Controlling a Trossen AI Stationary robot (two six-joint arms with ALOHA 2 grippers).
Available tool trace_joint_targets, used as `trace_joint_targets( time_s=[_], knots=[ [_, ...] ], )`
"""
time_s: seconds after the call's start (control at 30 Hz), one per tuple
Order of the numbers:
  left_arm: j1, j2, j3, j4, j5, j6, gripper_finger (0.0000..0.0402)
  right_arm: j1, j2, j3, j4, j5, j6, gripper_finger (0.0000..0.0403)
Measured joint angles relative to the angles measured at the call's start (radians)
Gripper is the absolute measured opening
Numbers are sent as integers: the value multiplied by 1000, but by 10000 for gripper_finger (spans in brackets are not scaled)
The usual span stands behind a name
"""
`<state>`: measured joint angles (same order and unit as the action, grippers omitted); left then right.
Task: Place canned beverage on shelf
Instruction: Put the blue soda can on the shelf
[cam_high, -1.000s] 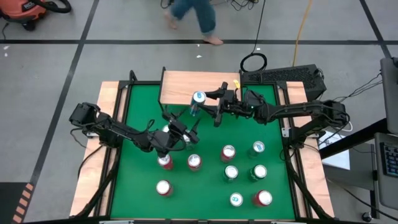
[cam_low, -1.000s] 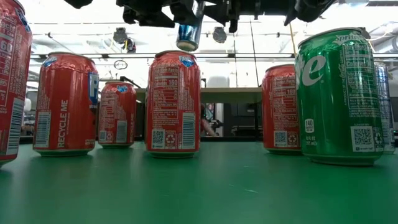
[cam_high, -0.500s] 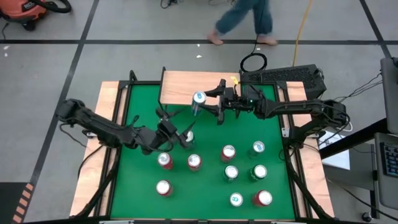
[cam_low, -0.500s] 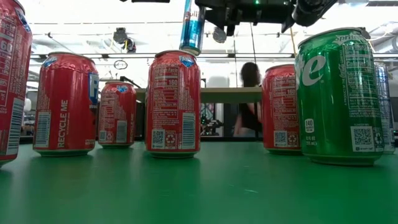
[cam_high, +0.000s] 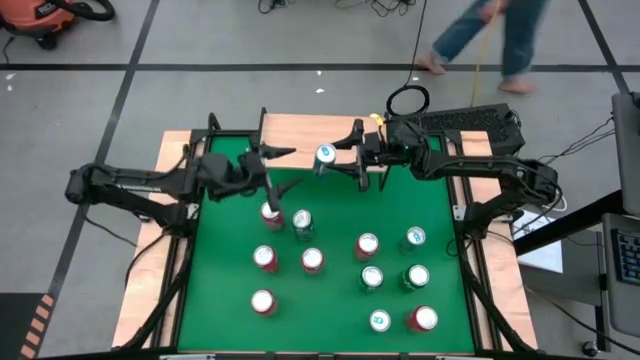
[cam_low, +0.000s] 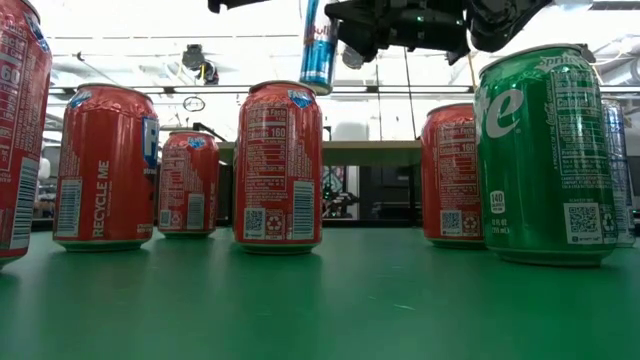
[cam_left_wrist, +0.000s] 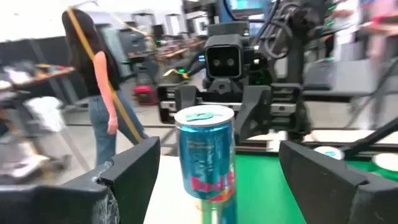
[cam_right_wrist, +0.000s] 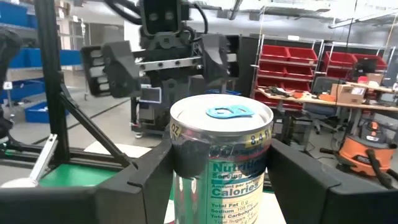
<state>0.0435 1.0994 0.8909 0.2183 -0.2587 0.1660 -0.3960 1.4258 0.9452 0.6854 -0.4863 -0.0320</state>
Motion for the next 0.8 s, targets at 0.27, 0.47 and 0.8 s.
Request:
trace_joint_targets(
  time_s=[0.27, 0.47, 0.8],
  knots=[
    [216, 32, 0, -16, 292, -56, 324, -15, 0, 124, -236, -40, -80, 217],
    [300, 62, 0, 3, 520, -56, 324, -15, -1, 159, -271, -40, -90, 217],
    [362, 173, 0, 156, 610, -57, 324, -15, 26, 159, -241, -42, -125, 217]
  ],
)
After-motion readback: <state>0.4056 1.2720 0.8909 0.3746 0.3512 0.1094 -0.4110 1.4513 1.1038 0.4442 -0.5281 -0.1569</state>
